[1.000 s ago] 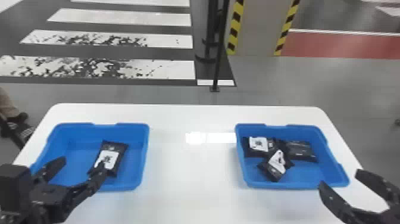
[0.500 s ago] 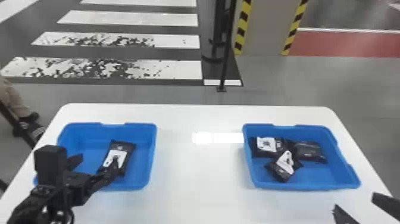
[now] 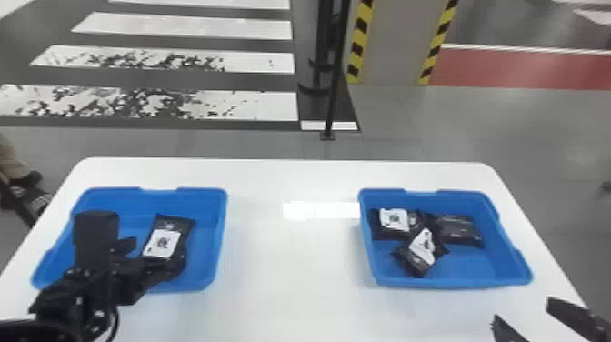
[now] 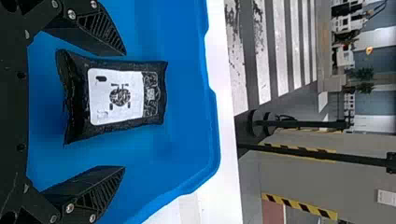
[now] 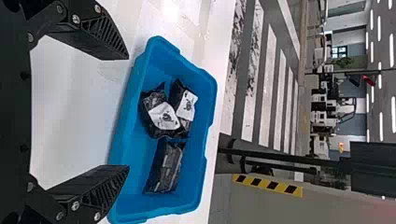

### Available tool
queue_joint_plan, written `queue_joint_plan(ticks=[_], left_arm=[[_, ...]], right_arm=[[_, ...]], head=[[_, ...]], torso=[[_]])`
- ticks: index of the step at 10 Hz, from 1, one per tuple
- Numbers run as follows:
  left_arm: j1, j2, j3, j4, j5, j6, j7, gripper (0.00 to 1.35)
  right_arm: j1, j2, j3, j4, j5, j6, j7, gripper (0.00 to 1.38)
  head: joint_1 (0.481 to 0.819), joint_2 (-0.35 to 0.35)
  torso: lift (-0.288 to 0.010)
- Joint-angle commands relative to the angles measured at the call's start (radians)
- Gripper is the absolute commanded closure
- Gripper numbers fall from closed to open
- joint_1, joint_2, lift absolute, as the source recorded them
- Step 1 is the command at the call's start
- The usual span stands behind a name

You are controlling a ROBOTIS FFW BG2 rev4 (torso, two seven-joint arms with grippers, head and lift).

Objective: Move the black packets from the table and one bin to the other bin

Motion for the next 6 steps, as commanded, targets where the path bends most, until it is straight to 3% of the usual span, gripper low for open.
queue_joint_plan(ticks=[1, 3, 6], left_arm=[[-0.040, 0.014, -0.025, 0.012, -0.005, 0.062, -0.002, 0.17], [-0.099, 0.034, -0.063, 0.047, -0.031, 0.170, -0.016, 0.17], [-0.134, 0.044, -0.071, 0.078, -0.099, 0.261, -0.030, 0.17]], right_arm=[[-0.012, 0.000, 0.004, 0.011, 0.000, 0.000, 0.004, 0.20], [-0.026, 0.002, 0.006, 0.026, 0.000, -0.005, 0.018, 0.20], [-0.036, 0.003, 0.008, 0.036, -0.002, -0.015, 0.025, 0.20]], head=[[0.695, -0.095], [0.695, -0.105], [0.695, -0.102]], torso=[[-0.110], [-0.110], [-0.110]])
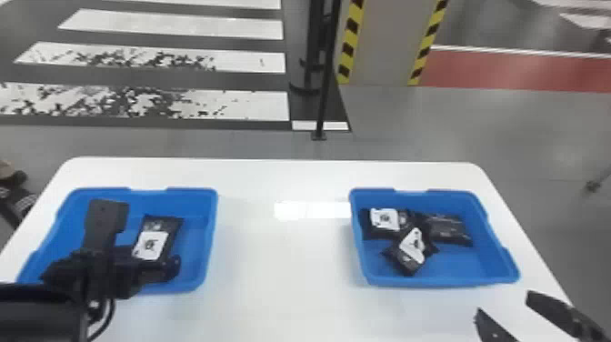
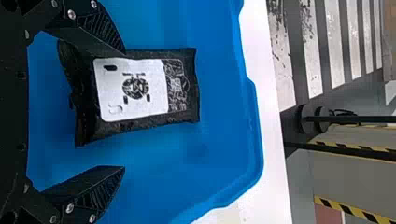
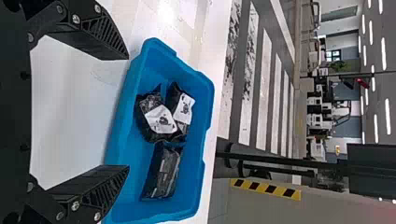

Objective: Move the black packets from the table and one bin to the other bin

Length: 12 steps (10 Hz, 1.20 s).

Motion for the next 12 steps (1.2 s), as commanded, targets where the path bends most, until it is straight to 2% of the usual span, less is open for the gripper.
queue_joint_plan(ticks=[1, 3, 6, 7, 10, 12], left_arm=[[-0.007, 0.001, 0.000, 0.006, -0.051, 0.003, 0.000, 0.17], [-0.017, 0.001, -0.004, 0.013, -0.097, 0.000, 0.001, 0.20], [-0.049, 0.004, -0.026, 0.043, -0.105, 0.027, 0.004, 0.94], [-0.042, 0.003, -0.024, 0.045, -0.091, -0.002, 0.014, 1.23], [-0.003, -0.005, 0.004, 0.040, -0.049, -0.044, 0.012, 1.21], [0.110, -0.030, 0.079, -0.112, 0.028, -0.031, 0.012, 1.21]], right_arm=[[-0.005, 0.000, 0.002, 0.006, 0.000, -0.002, 0.005, 0.20], [-0.013, 0.000, 0.002, 0.016, 0.000, -0.005, 0.012, 0.20], [-0.025, 0.000, 0.004, 0.031, -0.002, -0.007, 0.022, 0.20], [-0.025, 0.000, 0.004, 0.036, -0.004, -0.010, 0.023, 0.20], [-0.025, -0.001, 0.002, 0.038, -0.008, -0.024, 0.028, 0.20], [-0.022, -0.001, 0.000, 0.033, -0.006, -0.029, 0.028, 0.20]], head=[[0.695, -0.090], [0.695, -0.068], [0.695, -0.053], [0.695, -0.054], [0.695, -0.061], [0.695, -0.065]], torso=[[-0.110], [-0.110], [-0.110], [-0.110], [-0.110], [-0.110]])
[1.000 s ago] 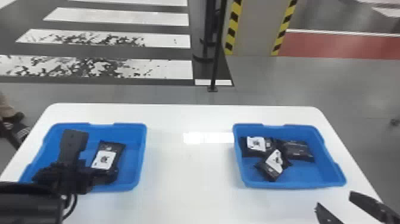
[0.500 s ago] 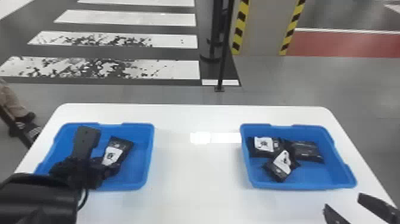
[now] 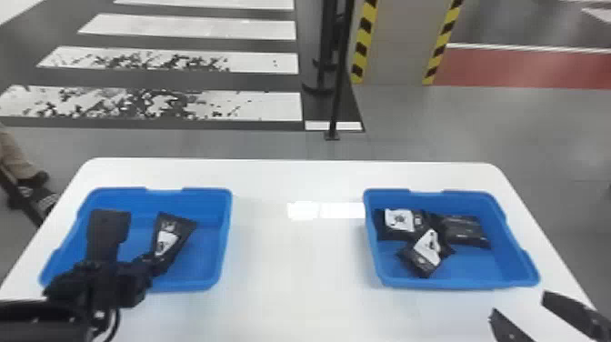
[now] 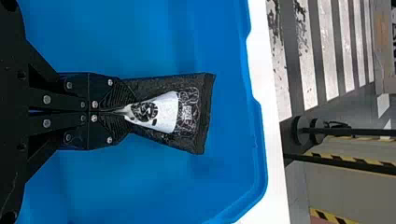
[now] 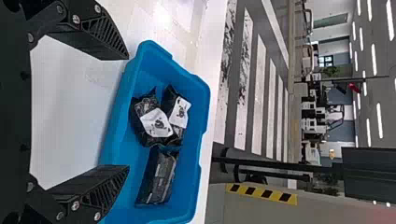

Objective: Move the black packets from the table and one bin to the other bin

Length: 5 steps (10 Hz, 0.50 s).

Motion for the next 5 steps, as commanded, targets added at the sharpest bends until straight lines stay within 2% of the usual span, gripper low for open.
queue_joint_plan(ticks=[1, 2, 3, 4, 5], left_arm=[[0.093, -0.012, 0.047, -0.123, 0.108, 0.015, 0.000, 1.21], [0.166, -0.030, 0.089, -0.219, 0.163, -0.002, 0.000, 1.21], [0.230, -0.051, 0.123, -0.295, 0.235, -0.066, 0.003, 1.21], [0.274, -0.067, 0.136, -0.359, 0.323, -0.110, 0.005, 1.21], [0.301, -0.070, 0.127, -0.405, 0.395, -0.135, 0.005, 1.21]], right_arm=[[0.000, 0.000, -0.001, -0.005, 0.002, -0.001, 0.000, 0.20], [0.000, 0.000, -0.001, -0.013, 0.004, -0.001, 0.000, 0.20], [0.000, 0.000, -0.001, -0.023, 0.008, -0.001, 0.000, 0.20], [-0.005, -0.003, -0.003, -0.027, 0.006, 0.001, 0.000, 0.20], [-0.027, -0.009, -0.001, -0.035, 0.006, 0.033, 0.009, 0.20]], head=[[0.695, -0.060], [0.695, -0.064], [0.695, -0.069], [0.695, -0.068], [0.695, -0.077]], torso=[[-0.110], [-0.110], [-0.110], [-0.110], [-0.110]])
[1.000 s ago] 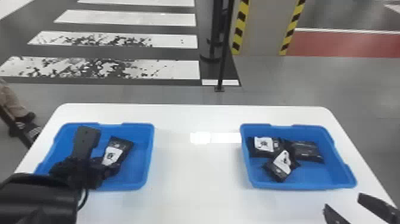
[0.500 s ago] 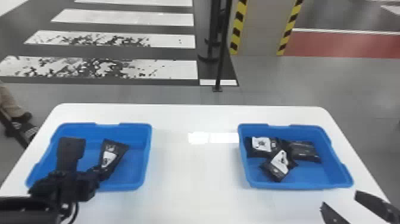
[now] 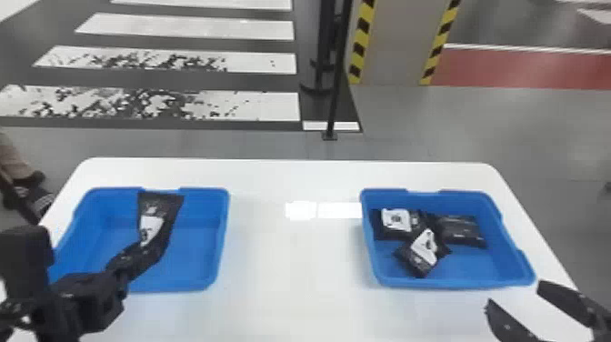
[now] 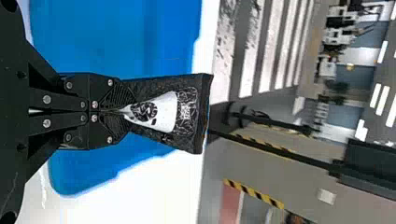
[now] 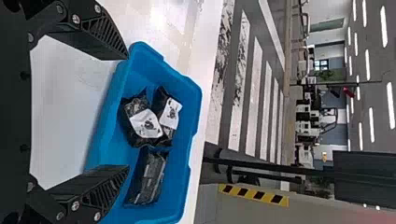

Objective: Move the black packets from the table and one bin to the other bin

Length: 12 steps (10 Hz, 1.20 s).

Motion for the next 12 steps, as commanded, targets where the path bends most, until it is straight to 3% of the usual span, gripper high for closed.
queue_joint_plan(ticks=[1, 3, 4, 8, 12], left_arm=[[0.039, -0.001, -0.029, -0.060, 0.102, -0.036, -0.006, 1.21], [0.041, 0.001, -0.079, -0.074, 0.165, -0.075, -0.016, 1.21], [0.036, 0.004, -0.111, -0.074, 0.191, -0.095, -0.026, 1.21], [0.009, 0.019, -0.222, -0.074, 0.221, -0.161, -0.027, 1.21], [-0.003, 0.028, -0.260, -0.074, 0.217, -0.164, -0.027, 1.21]], right_arm=[[-0.046, -0.009, 0.001, -0.002, -0.016, 0.039, 0.026, 0.20], [-0.098, -0.020, 0.055, -0.080, -0.088, 0.137, -0.003, 0.20], [-0.142, -0.035, 0.089, -0.132, -0.076, 0.209, -0.026, 0.20], [-0.424, -0.107, 0.226, -0.016, -0.139, 0.290, -0.008, 0.20], [-0.623, -0.136, 0.414, 0.104, -0.287, 0.287, -0.022, 0.20]], head=[[0.695, -0.101], [0.695, -0.142], [0.695, -0.147], [0.695, -0.144], [0.695, -0.060]], torso=[[-0.110], [-0.110], [-0.110], [-0.110], [-0.110]])
